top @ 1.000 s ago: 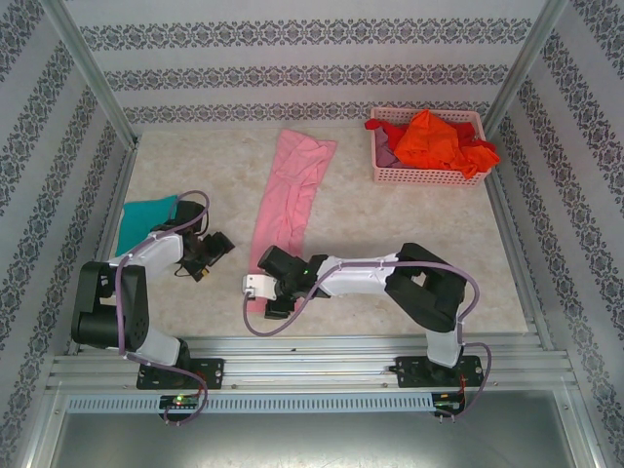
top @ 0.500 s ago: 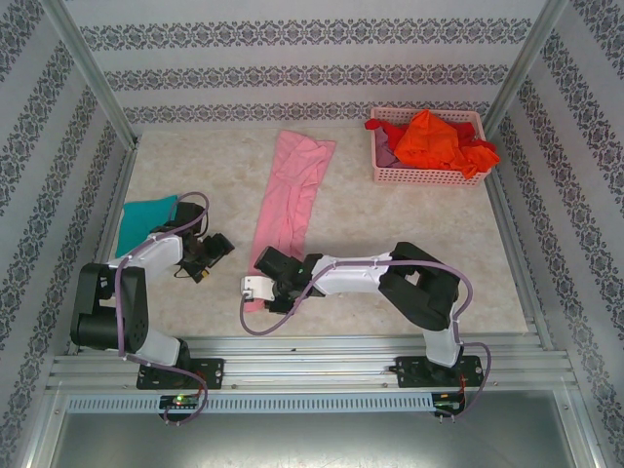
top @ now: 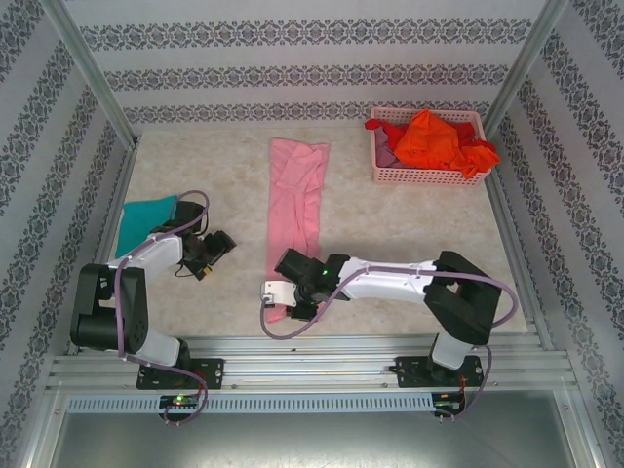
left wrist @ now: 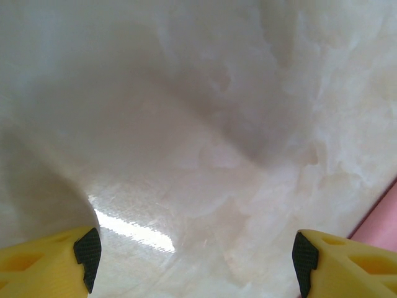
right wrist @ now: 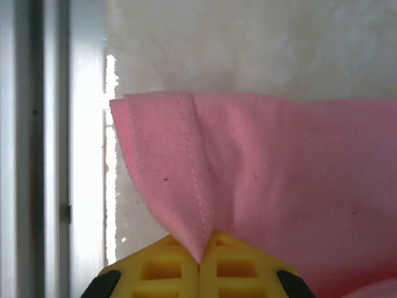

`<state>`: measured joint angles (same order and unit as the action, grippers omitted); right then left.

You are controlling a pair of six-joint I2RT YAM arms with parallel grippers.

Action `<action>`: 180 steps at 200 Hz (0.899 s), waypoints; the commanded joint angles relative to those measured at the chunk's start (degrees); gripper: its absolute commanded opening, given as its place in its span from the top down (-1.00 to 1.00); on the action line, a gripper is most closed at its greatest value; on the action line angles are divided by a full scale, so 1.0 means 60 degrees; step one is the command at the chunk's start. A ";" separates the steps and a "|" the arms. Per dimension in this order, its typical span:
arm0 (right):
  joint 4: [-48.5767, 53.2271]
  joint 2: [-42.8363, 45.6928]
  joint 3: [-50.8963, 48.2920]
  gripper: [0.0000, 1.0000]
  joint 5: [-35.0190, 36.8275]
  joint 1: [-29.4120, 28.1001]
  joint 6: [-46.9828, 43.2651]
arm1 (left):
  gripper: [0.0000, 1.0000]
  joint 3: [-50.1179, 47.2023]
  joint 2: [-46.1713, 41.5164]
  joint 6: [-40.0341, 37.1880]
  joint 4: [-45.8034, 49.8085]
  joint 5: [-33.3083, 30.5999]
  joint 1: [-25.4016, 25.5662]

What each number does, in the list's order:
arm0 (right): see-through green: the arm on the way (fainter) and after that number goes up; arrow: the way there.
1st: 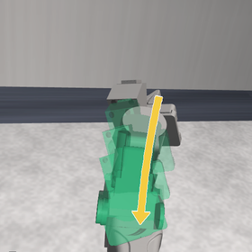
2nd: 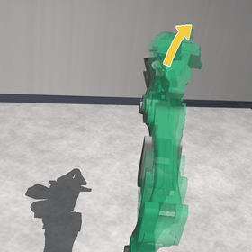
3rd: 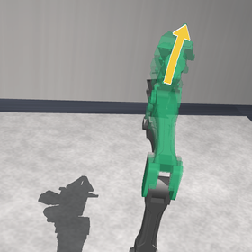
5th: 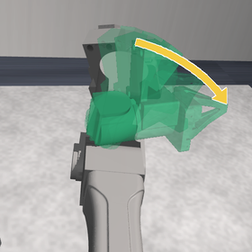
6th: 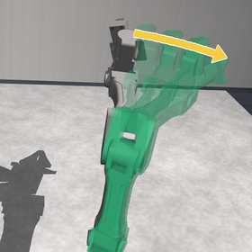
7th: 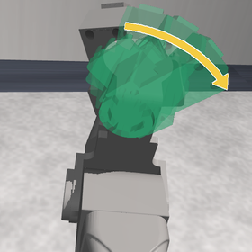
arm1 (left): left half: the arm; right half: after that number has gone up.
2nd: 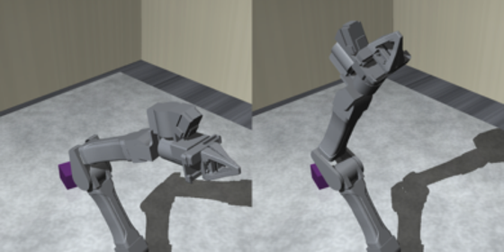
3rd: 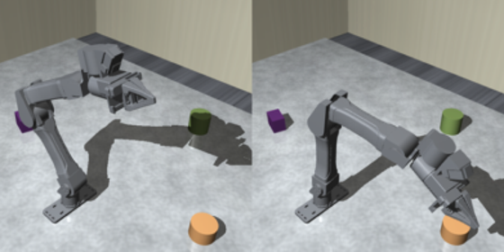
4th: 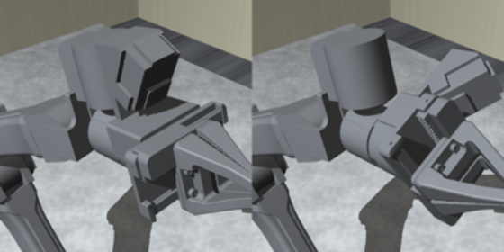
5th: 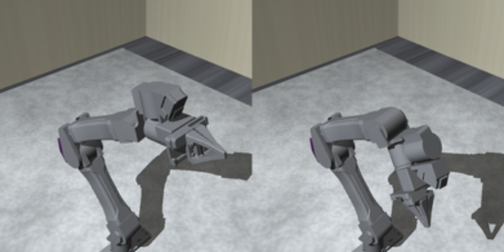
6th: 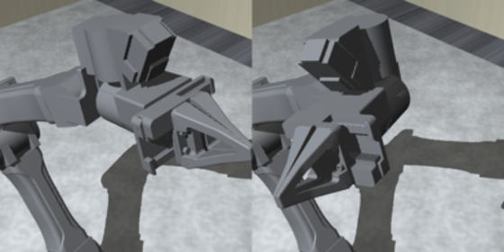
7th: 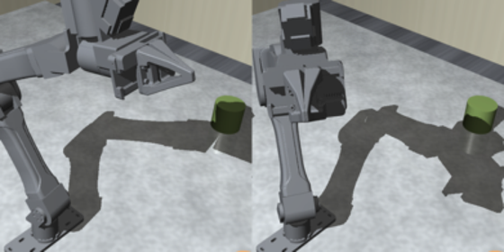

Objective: Fold and stack the t-shirts

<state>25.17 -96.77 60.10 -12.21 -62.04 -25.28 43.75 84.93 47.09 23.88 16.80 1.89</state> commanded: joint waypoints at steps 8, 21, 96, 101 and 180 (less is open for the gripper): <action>0.1235 0.0360 0.0509 1.00 -0.0485 0.0348 -0.0321 | -0.63 0.0355 0.0195 -0.0019 -0.0216 0.0138 0.0138; 0.1500 0.0275 0.0925 1.00 -0.0491 0.0711 -0.0743 | -0.63 0.0457 0.0211 -0.0054 -0.0158 0.0148 0.0167; 0.1781 -0.1502 0.3669 1.00 0.0285 0.2670 -0.2876 | -0.63 0.0477 0.0061 -0.0158 0.0005 -0.0001 0.0197; 0.1782 -0.1696 0.3928 1.00 0.0328 0.2752 -0.2930 | -0.63 0.0483 0.0063 -0.0133 0.0003 0.0021 0.0198; 0.1299 -0.3438 0.6079 1.00 0.0538 0.3508 -0.3296 | -0.63 0.0512 0.0088 -0.0227 0.0078 0.0035 0.0198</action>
<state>33.63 -114.98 92.84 -9.63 -41.89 -43.11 45.67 85.67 46.85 23.92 17.37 2.63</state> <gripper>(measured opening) 0.042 0.817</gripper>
